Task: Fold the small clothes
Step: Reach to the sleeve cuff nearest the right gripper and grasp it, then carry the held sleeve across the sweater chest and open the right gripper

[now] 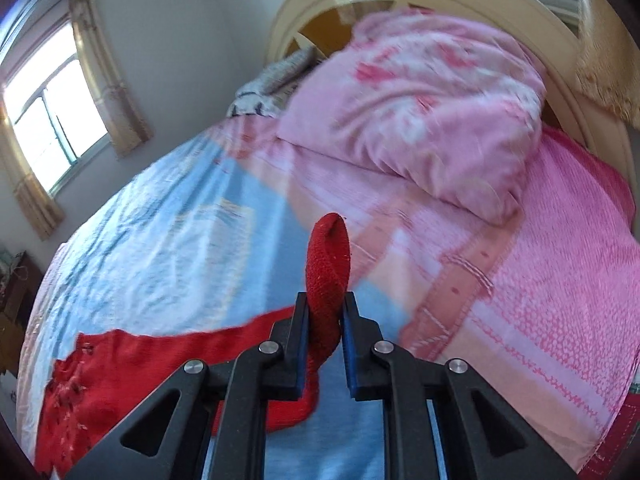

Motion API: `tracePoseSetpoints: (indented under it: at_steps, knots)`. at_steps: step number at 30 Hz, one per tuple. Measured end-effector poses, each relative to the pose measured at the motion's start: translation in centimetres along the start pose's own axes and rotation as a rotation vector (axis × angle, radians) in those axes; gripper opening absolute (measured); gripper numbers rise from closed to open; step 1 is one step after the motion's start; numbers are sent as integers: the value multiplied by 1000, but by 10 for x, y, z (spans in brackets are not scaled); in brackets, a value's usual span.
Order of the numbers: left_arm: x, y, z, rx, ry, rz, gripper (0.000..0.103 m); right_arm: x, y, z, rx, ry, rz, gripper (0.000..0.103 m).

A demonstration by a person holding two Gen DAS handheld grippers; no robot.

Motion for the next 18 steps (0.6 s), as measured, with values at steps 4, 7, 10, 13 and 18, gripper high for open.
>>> tracePoseSetpoints:
  at_steps: [4, 7, 10, 13, 18]
  knots:
    - [11, -1, -2, 4, 22, -10, 103, 43, 22, 7, -39, 67, 20, 14]
    - [19, -2, -3, 6, 46, -13, 103, 82, 41, 11, -74, 132, 35, 14]
    - [29, -4, -3, 7, 78, -22, 103, 120, 57, 12, -102, 193, 55, 14]
    - [34, -6, -3, 9, 90, -27, 103, 158, 71, 10, -125, 246, 79, 14]
    - [38, -6, -2, 7, 97, -48, 103, 221, 87, 0, -154, 324, 125, 14]
Point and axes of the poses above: each gripper's, at about its wrist camera, not at the fingertips, and y roughly against the way its jaws point, x to its left, z to its top, the point moved 10 cm from there along -y, roughly the way its jaws point, and after that the axes turned 15 degrees about x, right-handed, at the moved point
